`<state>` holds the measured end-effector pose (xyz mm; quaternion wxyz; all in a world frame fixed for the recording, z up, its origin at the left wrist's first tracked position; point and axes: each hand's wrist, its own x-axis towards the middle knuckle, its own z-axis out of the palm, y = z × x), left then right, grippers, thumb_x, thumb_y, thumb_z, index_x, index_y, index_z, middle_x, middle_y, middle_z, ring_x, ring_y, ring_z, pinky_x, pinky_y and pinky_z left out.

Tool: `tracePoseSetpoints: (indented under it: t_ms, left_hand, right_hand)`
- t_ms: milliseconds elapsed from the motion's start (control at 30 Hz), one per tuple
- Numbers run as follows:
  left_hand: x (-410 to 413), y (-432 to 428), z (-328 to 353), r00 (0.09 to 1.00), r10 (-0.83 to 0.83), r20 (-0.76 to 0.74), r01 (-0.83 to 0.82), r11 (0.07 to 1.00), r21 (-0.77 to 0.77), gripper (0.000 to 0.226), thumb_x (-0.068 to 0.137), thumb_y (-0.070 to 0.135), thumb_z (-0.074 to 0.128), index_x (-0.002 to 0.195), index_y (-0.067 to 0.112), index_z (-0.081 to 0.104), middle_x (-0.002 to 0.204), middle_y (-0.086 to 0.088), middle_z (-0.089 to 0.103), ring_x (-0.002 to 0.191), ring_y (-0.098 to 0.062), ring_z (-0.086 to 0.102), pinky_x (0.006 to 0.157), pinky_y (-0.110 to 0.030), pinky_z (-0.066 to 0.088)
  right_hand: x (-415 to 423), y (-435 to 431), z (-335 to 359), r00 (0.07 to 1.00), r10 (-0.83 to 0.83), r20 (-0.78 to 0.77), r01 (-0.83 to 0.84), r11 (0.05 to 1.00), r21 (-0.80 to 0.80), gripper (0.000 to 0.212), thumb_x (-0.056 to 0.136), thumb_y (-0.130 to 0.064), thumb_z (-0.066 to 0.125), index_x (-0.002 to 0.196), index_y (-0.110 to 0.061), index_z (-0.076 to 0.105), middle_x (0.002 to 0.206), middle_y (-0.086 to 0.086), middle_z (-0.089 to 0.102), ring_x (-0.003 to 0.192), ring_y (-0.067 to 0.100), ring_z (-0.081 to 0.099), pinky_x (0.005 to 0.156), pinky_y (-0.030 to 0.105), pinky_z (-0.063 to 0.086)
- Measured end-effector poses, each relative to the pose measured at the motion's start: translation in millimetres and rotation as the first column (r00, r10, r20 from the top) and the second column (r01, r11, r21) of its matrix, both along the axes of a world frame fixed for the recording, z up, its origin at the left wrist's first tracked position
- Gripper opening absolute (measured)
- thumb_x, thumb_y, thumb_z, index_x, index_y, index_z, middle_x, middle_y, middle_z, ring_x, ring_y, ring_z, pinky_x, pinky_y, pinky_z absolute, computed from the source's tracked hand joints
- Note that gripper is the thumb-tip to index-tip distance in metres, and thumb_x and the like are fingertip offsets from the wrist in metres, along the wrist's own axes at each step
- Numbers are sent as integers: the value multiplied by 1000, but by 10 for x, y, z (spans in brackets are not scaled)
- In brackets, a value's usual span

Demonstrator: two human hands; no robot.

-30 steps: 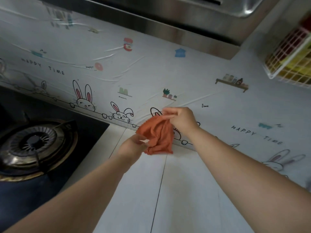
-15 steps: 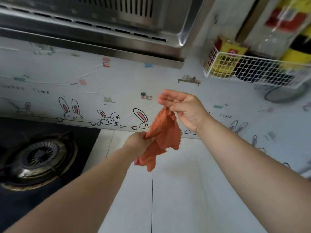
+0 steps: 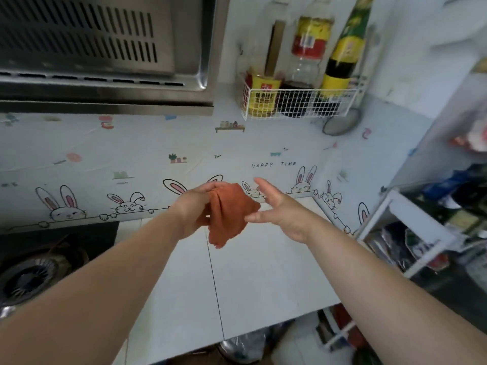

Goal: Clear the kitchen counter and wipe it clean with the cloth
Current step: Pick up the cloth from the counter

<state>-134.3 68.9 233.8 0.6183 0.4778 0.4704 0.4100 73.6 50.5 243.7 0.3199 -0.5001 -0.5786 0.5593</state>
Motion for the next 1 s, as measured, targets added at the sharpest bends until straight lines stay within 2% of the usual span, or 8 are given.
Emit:
tracePoseSetpoints:
  t_ms: [133,333,433,567,667,767,900,1000]
  left_hand:
    - [369,-117,124,982,-165,93,168,985,-24,46,88,-3,29,101,17,69,98,-13,68,95,-31,61,83,-42,47]
    - [929,-261,203,918,-311,246,335,940,-63,41,88,-3,34,118,9,60,90,-14,67,70,-22,67,58,-29,56]
    - [1265,-215,164,920,-269,285,304,949,-86,41,85,1,41,123,7,55,100,-14,64,81,-24,64,71,-32,56]
    - [1734,-203,94,929,-365,-65,354,925,-139,83,57,57,72,131,30,46,125,3,57,114,-16,56,104,-41,34]
    - [2277,-348,-2,783,-579,-226,544,814,-202,72,61,55,74,124,31,49,116,8,65,110,-14,58,109,-47,28]
    - [2843,-425,-62,823,-514,-241,501,857,-116,42,75,31,72,110,11,61,91,-4,71,86,-23,63,100,-46,43]
    - [3517,-304,-50,904,-413,-114,399,908,-126,29,88,14,60,116,6,57,105,-15,67,83,-24,65,71,-34,56]
    - [3939,-162,-89,934,-342,-101,327,935,-138,32,87,14,63,117,10,55,103,-11,65,77,-18,63,55,-26,53]
  right_hand:
    - [88,-289,-126,974,-50,-219,24,993,-119,95,66,-17,81,145,-23,29,124,-4,64,110,17,63,93,39,50]
    - [432,-506,-187,922,-240,-303,200,967,-158,17,88,-1,61,105,-4,62,101,18,69,87,28,68,89,42,53]
    - [782,-582,-144,879,-382,-286,340,922,-188,10,91,0,57,91,-7,65,90,13,69,77,23,67,81,37,54]
    - [1235,-653,-65,681,-635,-365,560,772,-301,11,89,-4,62,99,0,65,89,16,69,79,30,67,76,42,56]
    - [1662,-695,-43,606,-699,-379,611,714,-341,20,87,-11,66,105,-2,66,100,17,71,90,32,67,88,47,53]
    - [2091,-719,-19,562,-741,-368,670,669,-322,16,84,-15,70,98,-8,68,95,12,72,88,28,67,82,40,54]
    - [2799,-651,8,459,-827,-324,781,550,-297,6,87,-11,62,93,-11,65,88,10,69,68,17,63,55,24,50]
    - [3301,-494,-73,425,-889,-171,894,441,-74,9,83,0,63,81,-9,60,84,15,66,67,19,66,65,33,58]
